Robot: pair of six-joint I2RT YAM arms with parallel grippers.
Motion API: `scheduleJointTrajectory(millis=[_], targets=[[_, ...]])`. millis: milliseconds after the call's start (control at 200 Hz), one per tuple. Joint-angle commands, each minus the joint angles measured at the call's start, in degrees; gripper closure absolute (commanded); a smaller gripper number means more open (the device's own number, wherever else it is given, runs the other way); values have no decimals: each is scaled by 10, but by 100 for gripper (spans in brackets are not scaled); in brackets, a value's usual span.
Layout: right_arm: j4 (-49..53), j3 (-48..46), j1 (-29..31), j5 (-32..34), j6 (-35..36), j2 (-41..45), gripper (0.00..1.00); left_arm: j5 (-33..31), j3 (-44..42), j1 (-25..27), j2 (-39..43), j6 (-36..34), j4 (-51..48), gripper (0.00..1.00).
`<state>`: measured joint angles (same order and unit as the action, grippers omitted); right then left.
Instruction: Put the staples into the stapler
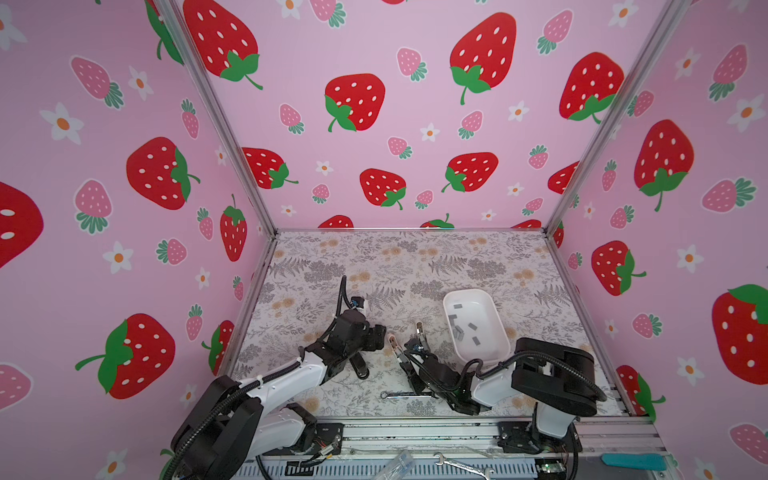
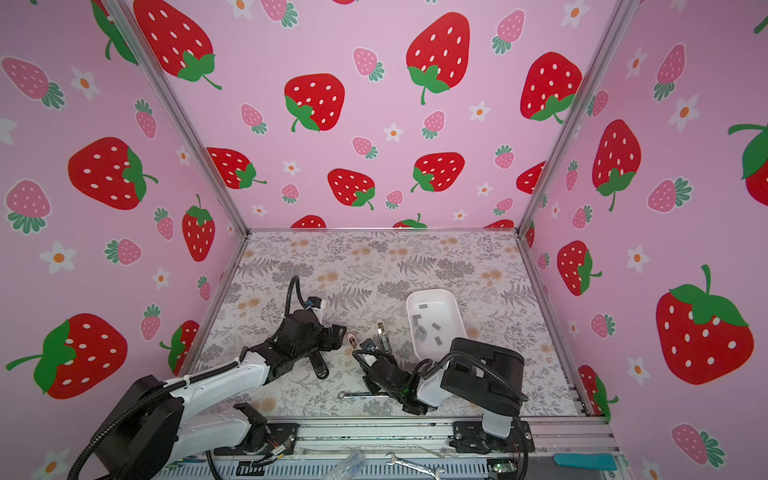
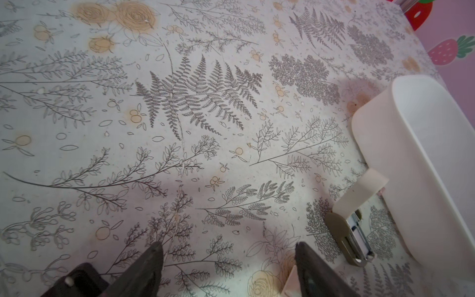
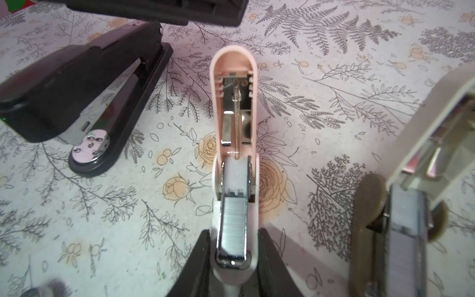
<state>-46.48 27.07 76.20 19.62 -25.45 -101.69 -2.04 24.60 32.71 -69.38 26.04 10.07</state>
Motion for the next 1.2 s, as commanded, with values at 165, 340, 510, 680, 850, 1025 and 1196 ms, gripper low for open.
scheduleJointTrajectory(millis=[165, 340, 510, 680, 850, 1025, 1196], targets=[[10, 5, -2, -17, -6, -20, 73, 31, -12, 27, -2, -34, 54, 18], [6, 5, -2, -18, -8, -20, 73, 31, -27, 38, 9, -44, 68, 18], [2, 7, -2, -21, -10, -25, 73, 68, -38, 43, 23, -49, 90, 38], [1, 9, -3, -21, -10, -28, 73, 88, -51, 56, 30, -52, 114, 43], [-6, 8, -3, -20, -12, -29, 72, 117, -68, 75, 18, -56, 154, 44], [-22, 3, -8, -30, -19, -29, 73, 129, -80, 99, 10, -66, 185, 45], [-34, -5, -15, -35, -25, -27, 73, 128, -91, 117, 12, -81, 200, 44]])
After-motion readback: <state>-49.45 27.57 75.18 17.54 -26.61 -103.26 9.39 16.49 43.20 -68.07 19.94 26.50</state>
